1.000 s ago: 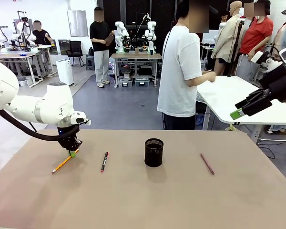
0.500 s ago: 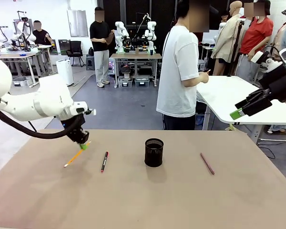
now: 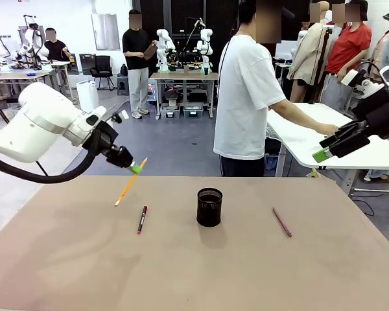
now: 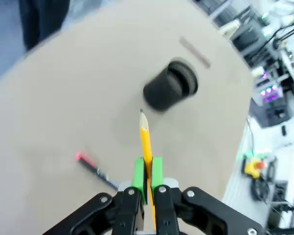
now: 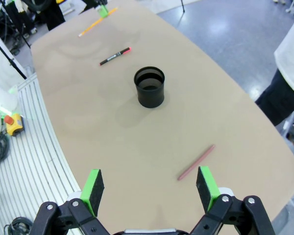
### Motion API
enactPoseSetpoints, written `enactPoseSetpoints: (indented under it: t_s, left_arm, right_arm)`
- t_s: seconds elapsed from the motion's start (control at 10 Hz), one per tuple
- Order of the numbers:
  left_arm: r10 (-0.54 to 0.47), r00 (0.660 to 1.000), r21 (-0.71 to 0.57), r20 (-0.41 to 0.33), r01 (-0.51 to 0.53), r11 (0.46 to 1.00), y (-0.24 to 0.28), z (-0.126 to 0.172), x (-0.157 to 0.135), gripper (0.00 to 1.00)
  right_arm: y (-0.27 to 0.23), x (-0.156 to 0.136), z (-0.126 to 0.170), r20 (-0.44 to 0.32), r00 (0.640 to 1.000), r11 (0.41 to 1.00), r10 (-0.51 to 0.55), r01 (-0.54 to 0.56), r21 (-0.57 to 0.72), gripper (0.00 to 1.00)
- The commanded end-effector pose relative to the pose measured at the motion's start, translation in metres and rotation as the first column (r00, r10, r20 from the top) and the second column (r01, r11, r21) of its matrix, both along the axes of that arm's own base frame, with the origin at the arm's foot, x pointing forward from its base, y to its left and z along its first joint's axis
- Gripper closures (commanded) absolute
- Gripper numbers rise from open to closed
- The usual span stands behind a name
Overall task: Place the pens into the pen holder.
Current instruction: Pick up a writing instrument from the table and place it into the Pen holder.
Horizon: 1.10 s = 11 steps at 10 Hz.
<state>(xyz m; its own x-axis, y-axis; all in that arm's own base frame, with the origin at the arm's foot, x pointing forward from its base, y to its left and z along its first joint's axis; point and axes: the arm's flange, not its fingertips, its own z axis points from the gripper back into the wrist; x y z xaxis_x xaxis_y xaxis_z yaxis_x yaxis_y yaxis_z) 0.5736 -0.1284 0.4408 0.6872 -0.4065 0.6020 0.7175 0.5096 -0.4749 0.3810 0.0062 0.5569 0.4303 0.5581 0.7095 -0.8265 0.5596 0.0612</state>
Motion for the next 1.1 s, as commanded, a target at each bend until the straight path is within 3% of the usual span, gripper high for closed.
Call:
enactPoseSetpoints:
  t_s: [0.0,0.1,0.4,0.5,0.6,0.8,1.0]
  left_arm:
    - [0.002,0.962,-0.220,0.275,0.061,0.974,-0.008,-0.009,-0.034,1.00]
    - [0.065,0.912,-0.276,0.405,0.054,0.960,-0.024,-0.002,-0.041,1.00]
    - [-0.048,0.811,-0.368,0.583,0.316,0.874,-0.049,0.020,-0.061,1.00]
    - [0.008,0.829,-0.413,0.559,0.270,0.870,-0.058,0.021,-0.055,1.00]
    - [0.020,0.841,-0.336,0.541,0.194,0.922,-0.058,0.033,-0.050,1.00]
    - [0.020,0.841,-0.336,0.541,0.194,0.922,-0.058,0.033,-0.050,1.00]
    - [-0.020,0.787,-0.370,0.616,0.312,0.875,-0.072,0.033,-0.061,1.00]
  right_arm:
    - [0.001,0.001,0.001,0.003,1.000,1.000,0.006,-0.006,0.030,0.00]
    - [0.001,0.001,0.001,0.003,1.000,1.000,0.006,-0.006,0.030,0.00]
    - [0.001,0.001,0.001,0.003,1.000,1.000,0.006,-0.006,0.030,0.00]
    - [0.001,0.001,0.001,0.003,1.000,1.000,0.006,-0.006,0.030,0.00]
    - [0.001,0.001,0.001,0.003,1.000,1.000,0.006,-0.006,0.030,0.00]
    - [0.001,0.001,0.001,0.003,1.000,1.000,0.006,-0.006,0.030,0.00]
    - [0.001,0.001,0.001,0.003,1.000,1.000,0.006,-0.006,0.030,0.00]
